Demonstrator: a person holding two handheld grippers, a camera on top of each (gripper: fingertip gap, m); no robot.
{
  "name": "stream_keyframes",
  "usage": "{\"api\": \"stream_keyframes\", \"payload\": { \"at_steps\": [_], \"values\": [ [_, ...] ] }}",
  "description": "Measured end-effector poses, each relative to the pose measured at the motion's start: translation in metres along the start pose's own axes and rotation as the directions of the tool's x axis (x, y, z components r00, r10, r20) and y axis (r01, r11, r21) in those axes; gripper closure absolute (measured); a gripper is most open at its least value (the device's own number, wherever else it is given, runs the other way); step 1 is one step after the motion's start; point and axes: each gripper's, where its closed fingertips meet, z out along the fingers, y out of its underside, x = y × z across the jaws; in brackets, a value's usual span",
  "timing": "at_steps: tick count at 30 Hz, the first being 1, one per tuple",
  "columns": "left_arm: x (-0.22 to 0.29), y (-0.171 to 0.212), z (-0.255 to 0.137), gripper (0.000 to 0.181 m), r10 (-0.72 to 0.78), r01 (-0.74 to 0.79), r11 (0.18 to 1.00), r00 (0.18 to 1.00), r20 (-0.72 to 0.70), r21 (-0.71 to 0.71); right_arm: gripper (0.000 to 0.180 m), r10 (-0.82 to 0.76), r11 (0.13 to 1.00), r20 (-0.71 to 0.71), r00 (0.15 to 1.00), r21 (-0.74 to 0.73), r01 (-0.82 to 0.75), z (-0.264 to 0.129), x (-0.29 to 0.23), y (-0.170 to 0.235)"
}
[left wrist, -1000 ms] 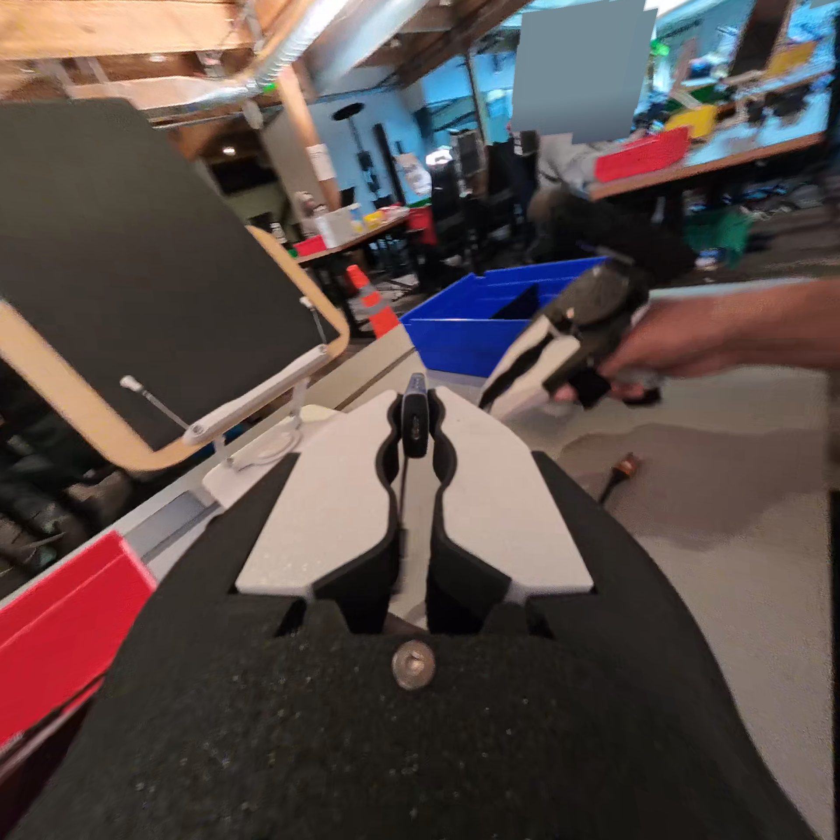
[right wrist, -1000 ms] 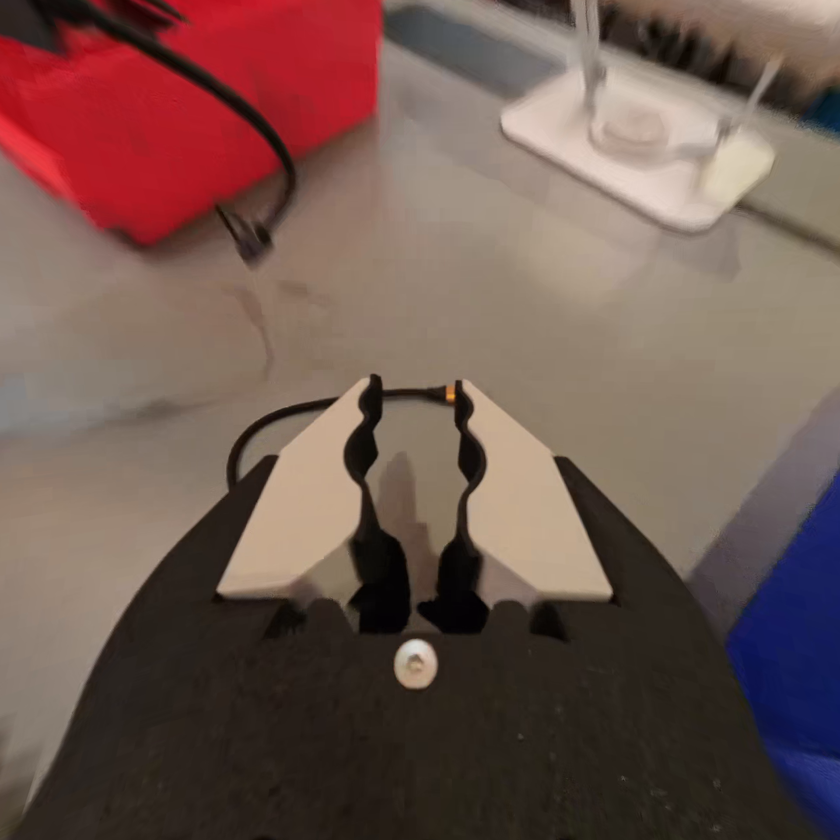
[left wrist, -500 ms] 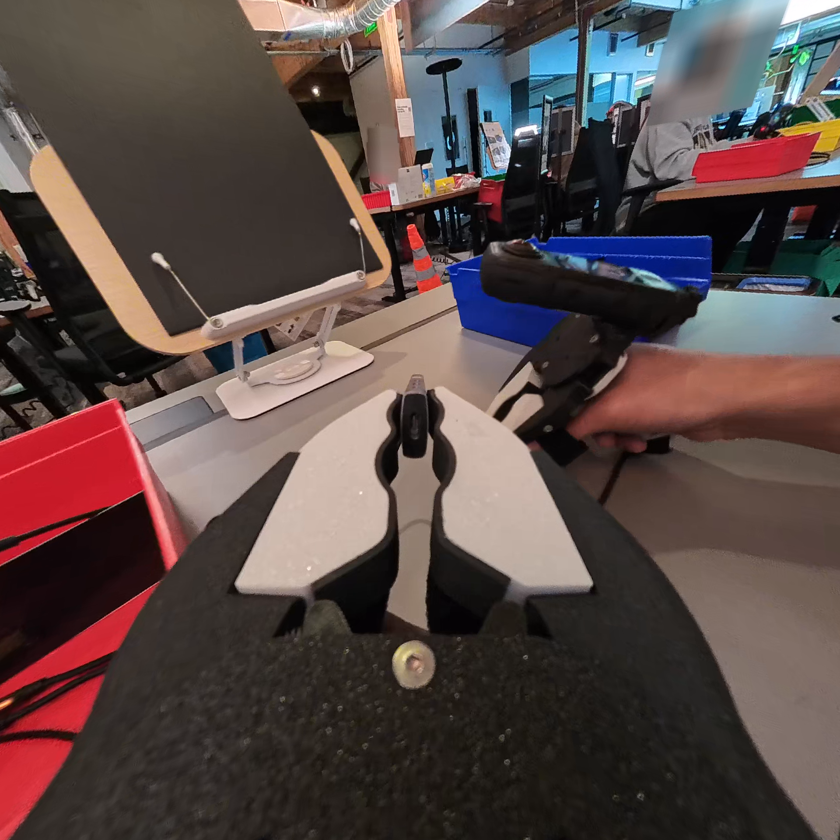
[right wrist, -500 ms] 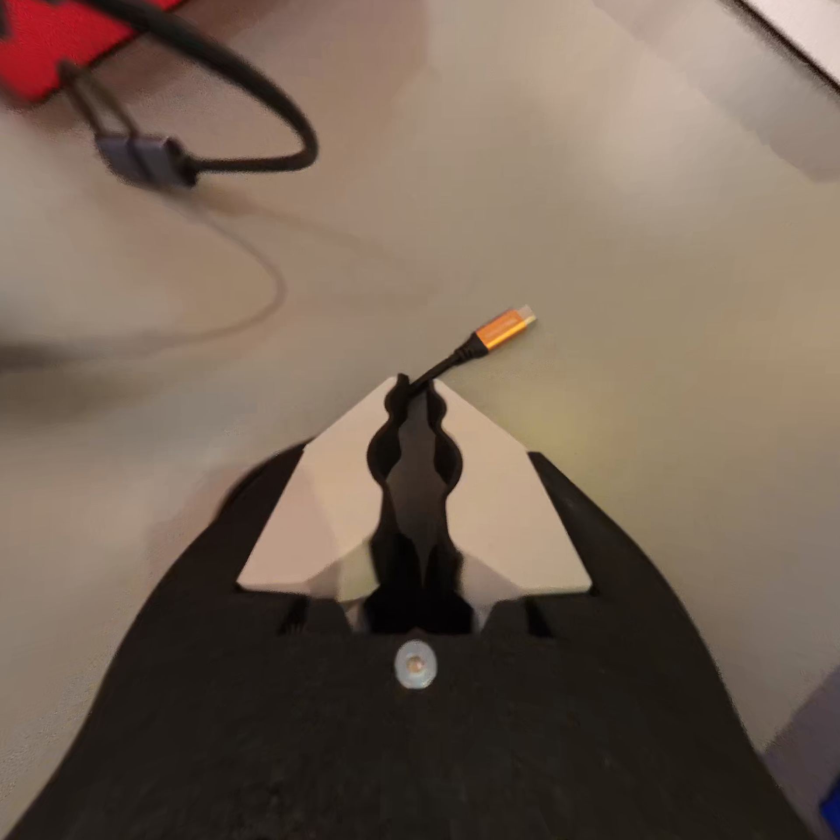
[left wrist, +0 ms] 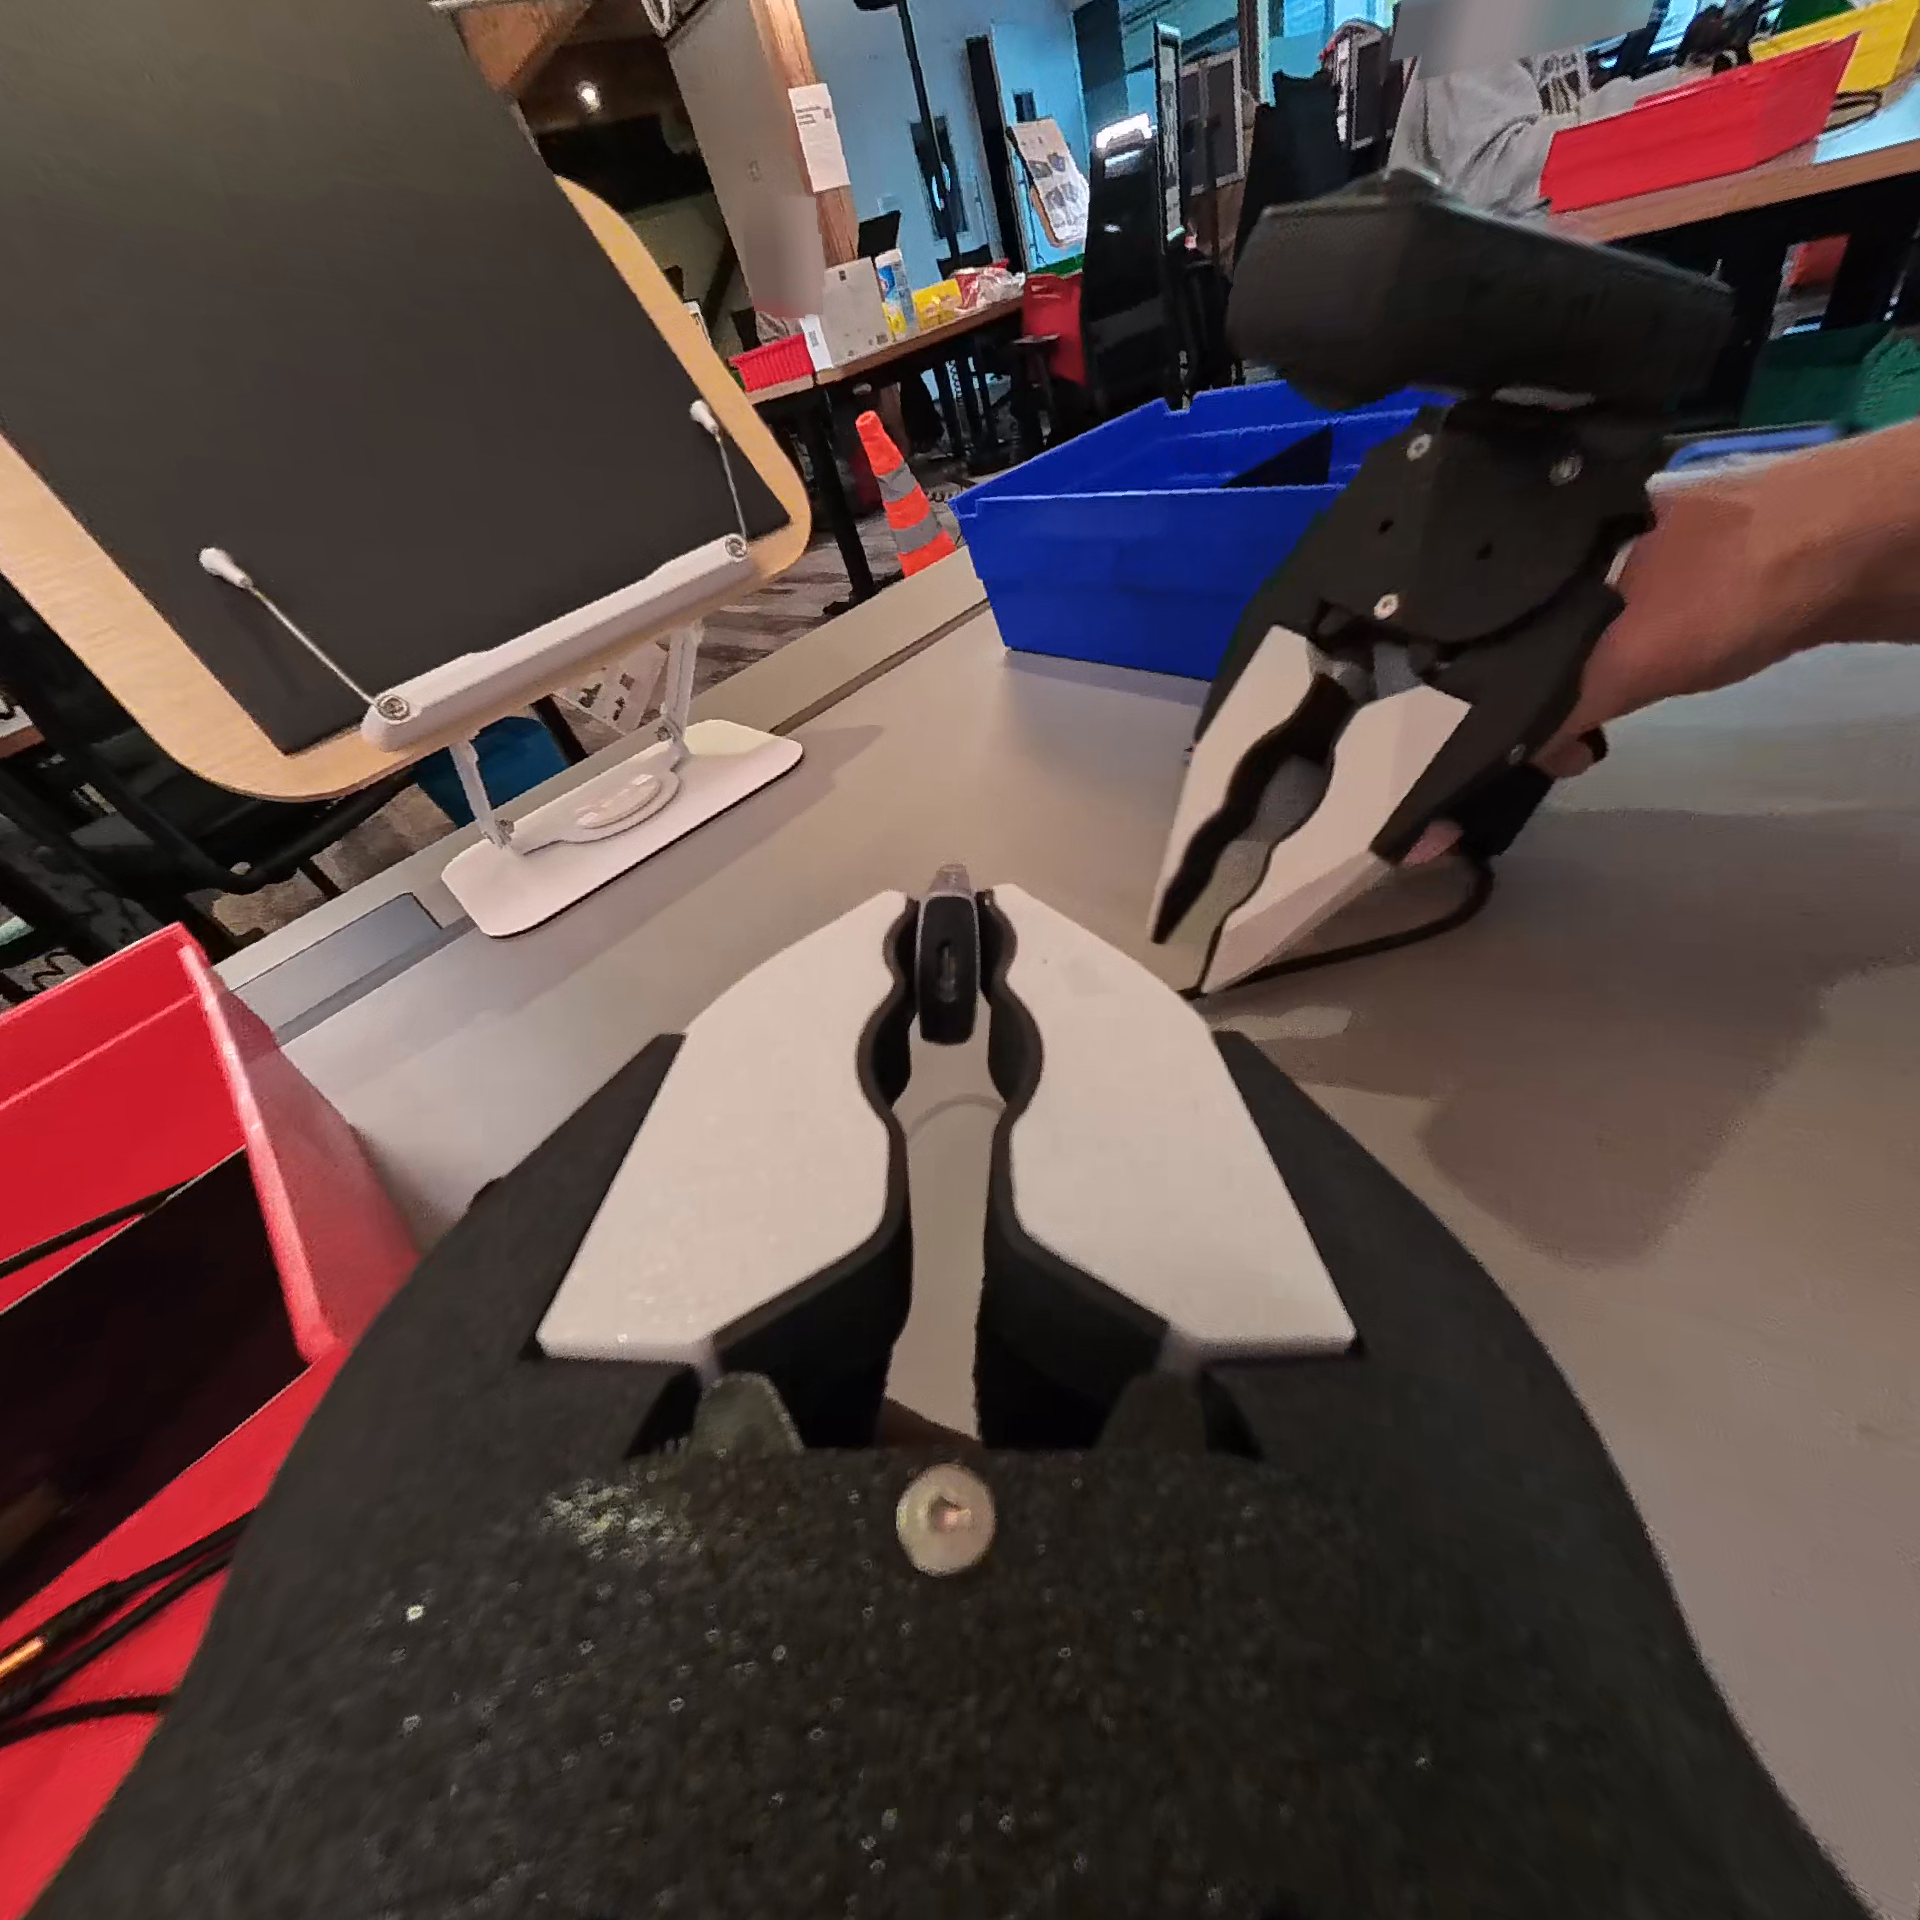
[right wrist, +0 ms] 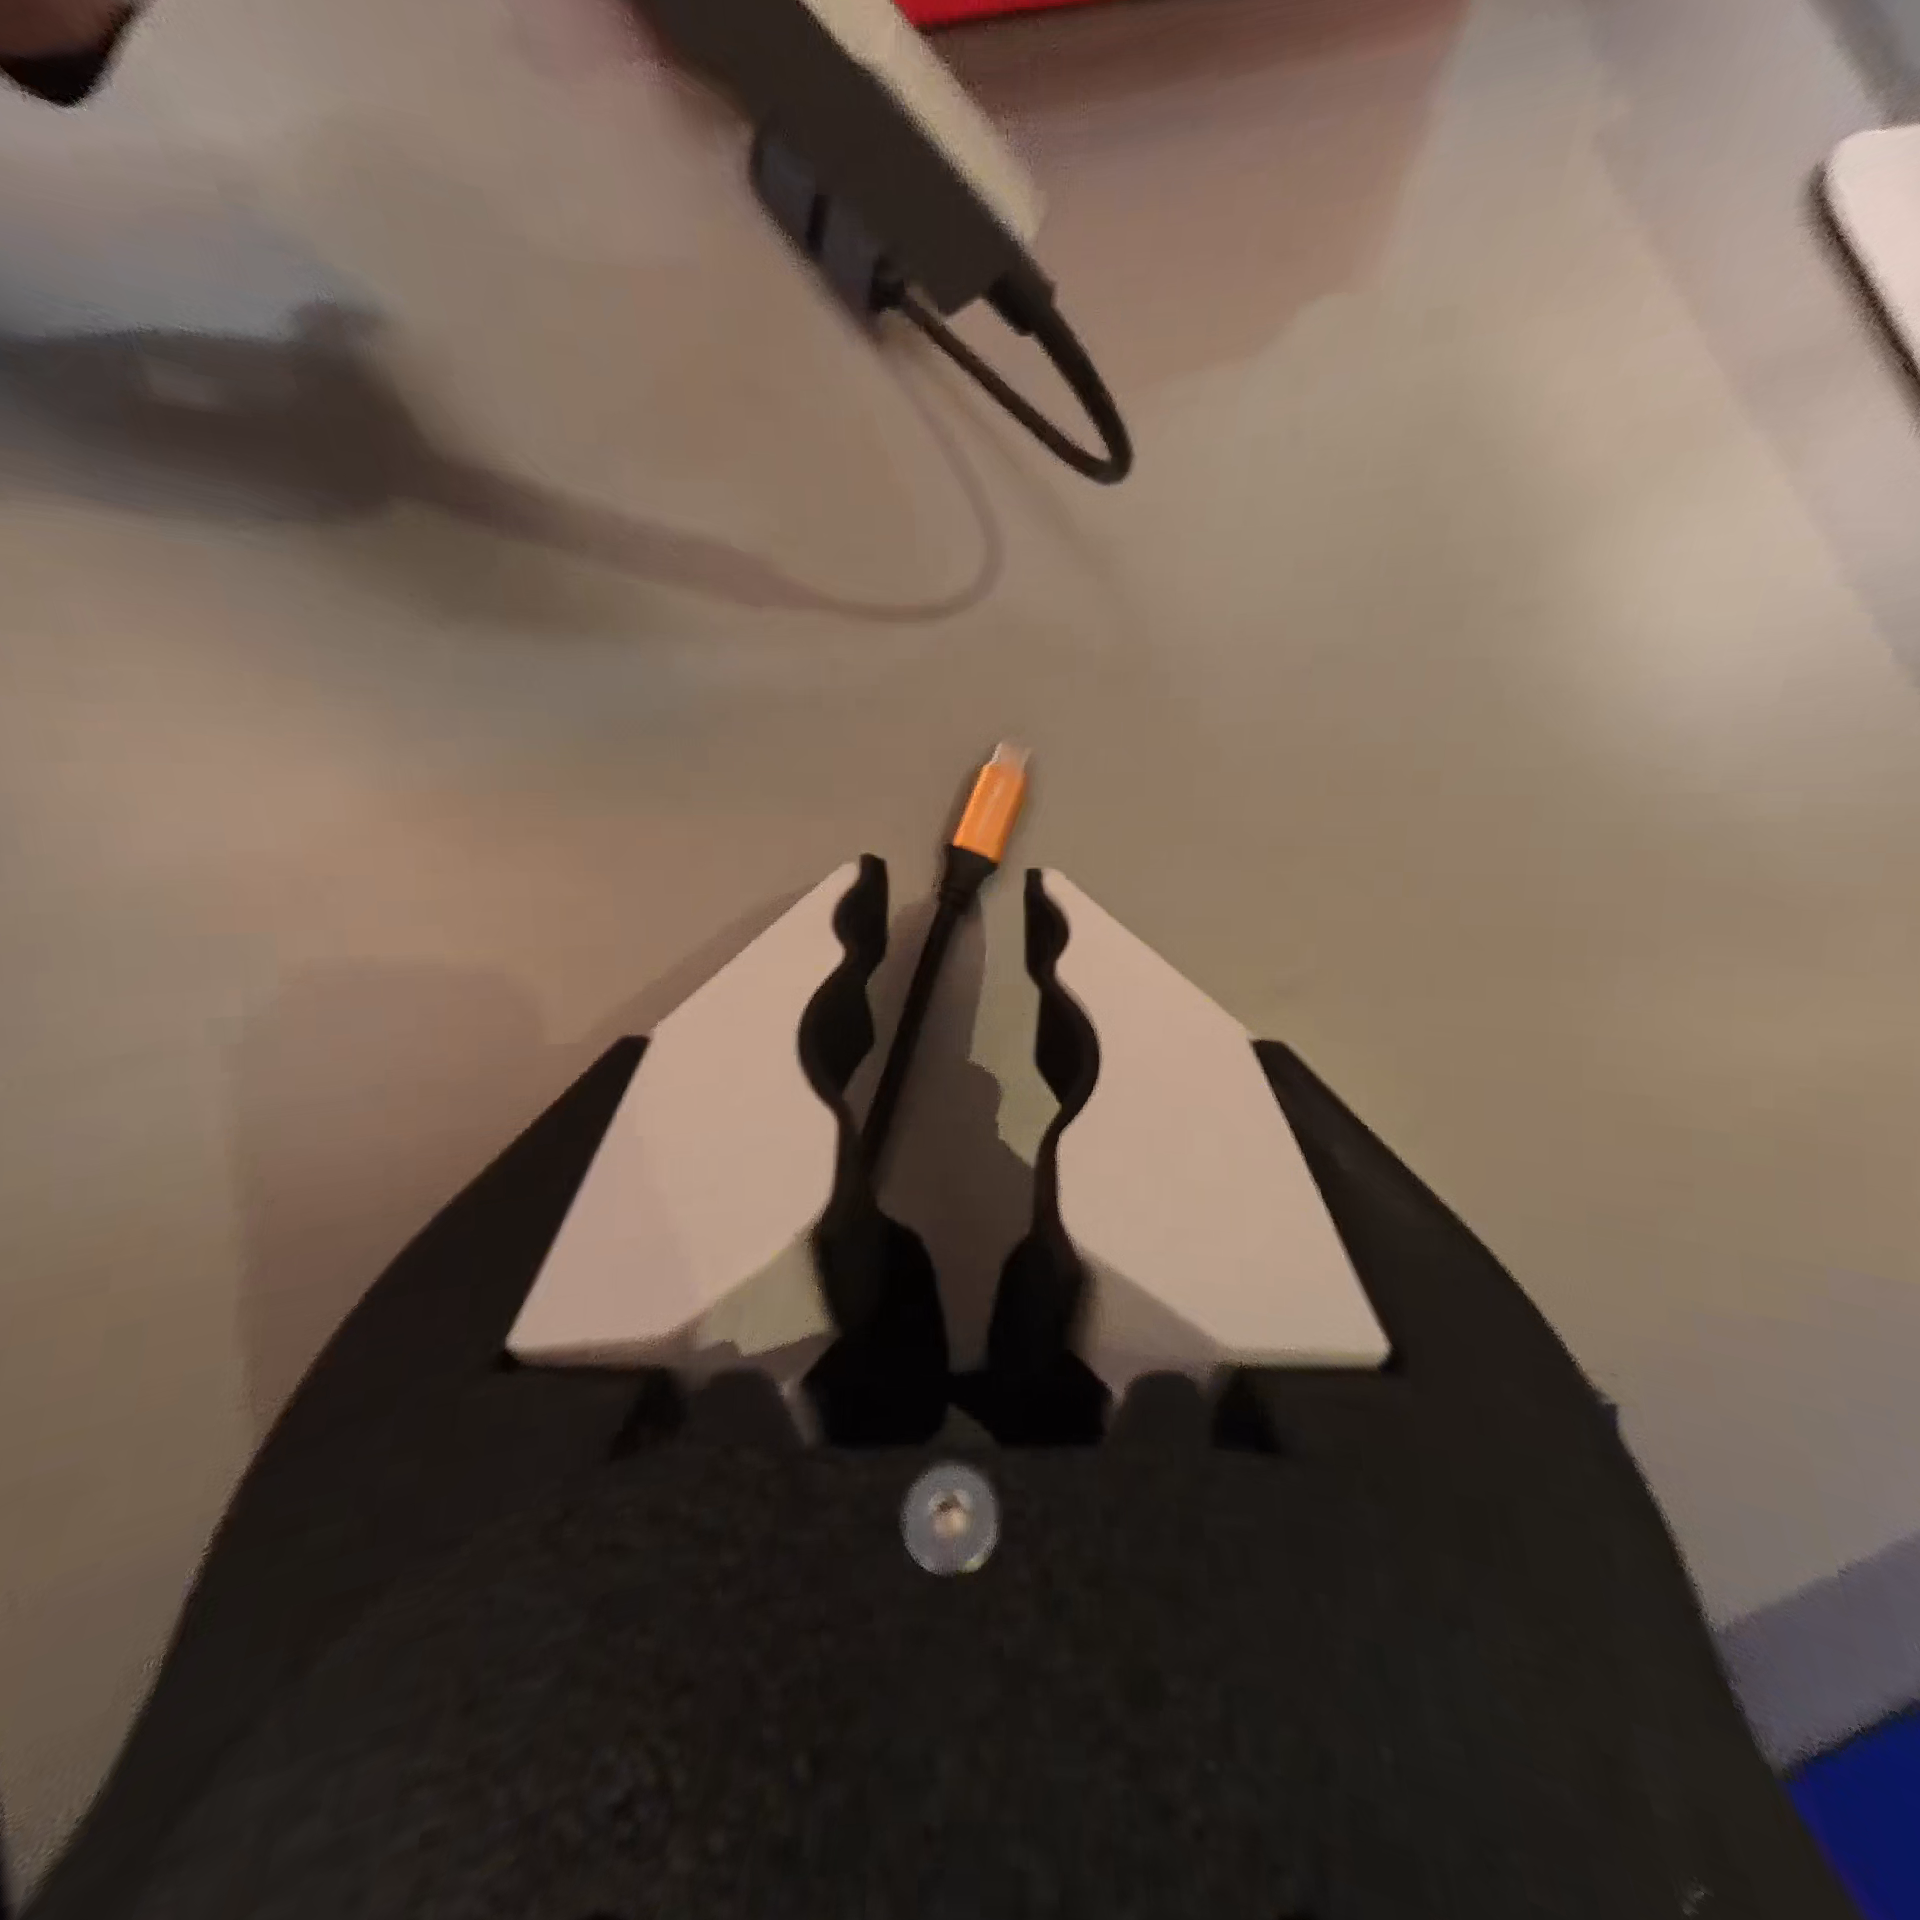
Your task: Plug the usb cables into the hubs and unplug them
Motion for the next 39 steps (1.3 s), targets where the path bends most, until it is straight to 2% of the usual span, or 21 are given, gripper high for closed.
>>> {"api": "stream_keyframes", "payload": {
  "at_steps": [3, 7, 9, 11, 14, 18, 20, 25, 29, 39],
  "values": [
    [0.002, 0.0, 0.0, 0.172, 0.007, -0.007, 1.0, 1.0, 0.0, -0.002, 0.154, 0.021, 0.999, -0.109, 0.994, -0.027, -0.024, 0.015, 0.008, 0.003],
    [0.006, 0.0, 0.002, 0.171, 0.023, -0.023, 1.0, 1.0, -0.009, -0.007, 0.168, 0.054, 0.998, -0.143, 0.988, -0.004, -0.055, 0.024, 0.004, 0.0],
    [0.008, 0.001, 0.002, 0.172, 0.041, -0.041, 0.999, 0.999, -0.016, -0.012, 0.169, 0.04, 0.999, -0.148, 0.988, -0.006, -0.042, 0.024, 0.003, 0.001],
    [0.011, 0.002, 0.003, 0.172, 0.079, -0.079, 0.997, 0.997, -0.022, -0.017, 0.169, 0.049, 0.999, -0.095, 0.994, -0.016, -0.051, 0.021, -0.003, 0.002],
    [0.019, 0.006, 0.004, 0.172, 0.179, -0.18, 0.983, 0.983, -0.042, -0.025, 0.169, 0.032, 0.998, 0.087, 0.996, 0.042, -0.036, -0.001, -0.023, -0.012],
    [0.034, 0.015, 0.008, 0.171, 0.351, -0.355, 0.934, 0.934, -0.07, -0.047, 0.169, 0.034, 0.986, 0.361, 0.932, 0.143, -0.091, -0.053, -0.053, -0.044],
    [0.042, 0.02, 0.011, 0.172, 0.439, -0.444, 0.894, 0.894, -0.087, -0.058, 0.169, 0.018, 0.985, 0.406, 0.914, 0.149, -0.085, -0.069, -0.059, -0.05],
    [0.064, 0.028, 0.016, 0.171, 0.608, -0.619, 0.782, 0.783, -0.132, -0.07, 0.169, 0.03, 0.994, 0.472, 0.881, 0.078, -0.076, -0.074, -0.07, -0.046],
    [0.073, 0.033, 0.018, 0.171, 0.696, -0.71, 0.699, 0.703, -0.148, -0.086, 0.169, 0.04, 0.999, 0.463, 0.885, 0.0, -0.045, -0.065, -0.073, -0.032],
    [0.084, 0.039, 0.021, 0.171, 0.768, -0.787, 0.609, 0.616, -0.177, -0.094, 0.169, 0.062, 0.997, 0.454, 0.889, -0.063, -0.037, -0.056, -0.075, -0.021]
  ]
}}
